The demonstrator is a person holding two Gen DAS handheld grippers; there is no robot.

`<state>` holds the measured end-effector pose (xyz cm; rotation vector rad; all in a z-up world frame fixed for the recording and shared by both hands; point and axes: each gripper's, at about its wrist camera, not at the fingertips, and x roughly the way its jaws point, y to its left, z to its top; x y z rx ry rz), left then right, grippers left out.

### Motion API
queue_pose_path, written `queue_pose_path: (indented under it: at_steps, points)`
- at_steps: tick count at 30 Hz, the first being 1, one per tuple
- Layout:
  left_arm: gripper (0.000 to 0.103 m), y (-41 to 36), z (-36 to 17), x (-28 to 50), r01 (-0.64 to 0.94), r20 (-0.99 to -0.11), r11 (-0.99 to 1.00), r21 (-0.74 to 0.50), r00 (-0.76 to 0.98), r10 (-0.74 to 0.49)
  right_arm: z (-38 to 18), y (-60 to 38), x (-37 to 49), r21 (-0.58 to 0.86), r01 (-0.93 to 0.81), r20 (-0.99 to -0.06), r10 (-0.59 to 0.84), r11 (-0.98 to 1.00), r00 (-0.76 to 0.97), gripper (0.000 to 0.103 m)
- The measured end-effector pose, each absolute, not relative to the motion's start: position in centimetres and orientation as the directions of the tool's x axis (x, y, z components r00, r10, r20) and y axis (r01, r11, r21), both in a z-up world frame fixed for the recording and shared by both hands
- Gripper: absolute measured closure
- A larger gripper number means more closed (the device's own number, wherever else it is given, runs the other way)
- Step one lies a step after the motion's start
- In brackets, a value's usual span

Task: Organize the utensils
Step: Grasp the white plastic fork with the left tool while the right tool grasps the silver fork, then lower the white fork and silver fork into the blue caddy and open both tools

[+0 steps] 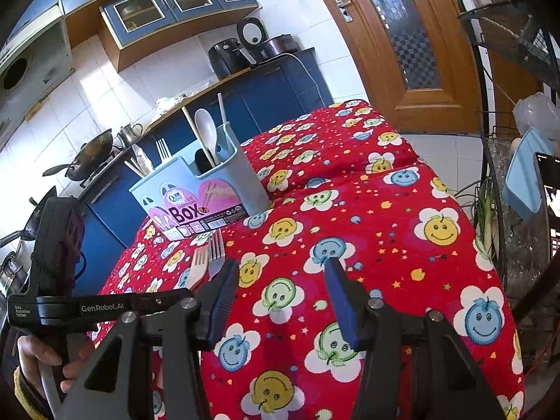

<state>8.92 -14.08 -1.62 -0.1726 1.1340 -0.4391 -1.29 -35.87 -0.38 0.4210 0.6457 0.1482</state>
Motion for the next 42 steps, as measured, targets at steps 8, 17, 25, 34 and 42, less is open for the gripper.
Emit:
queue_pose_path:
  at_steps: [8,17,25,34,42]
  points:
    - [0.097,-10.6,-0.5,8.2,0.232,-0.801,0.908,-0.348,0.430,-0.417,-0.1,-34.0,-0.7,0.396,-0.034,-0.580,0.279,0.918,0.766,0.049]
    - [0.097,-7.3,1.3,7.4,0.222,-0.746,0.942,-0.251,0.576,-0.334,0.0,-30.6,0.7,0.317,-0.084,-0.658,0.283,0.945,0.698,0.049]
    - [0.097,-4.9,1.5,7.2,0.203,-0.718,0.945,-0.255,0.615,-0.326,-0.8,-27.4,2.5,0.257,-0.138,-0.739,0.287,0.956,0.610,0.065]
    - [0.097,-3.4,1.5,7.2,0.206,-0.690,0.940,-0.272,0.640,-0.339,-1.3,-25.3,4.4,0.179,-0.165,-0.819,0.239,0.970,0.522,0.081]
    - [0.097,-3.2,1.4,7.0,0.196,-0.682,0.953,-0.232,0.665,-0.303,-1.5,-25.0,5.9,0.145,-0.163,-0.853,0.207,0.976,0.479,0.094]
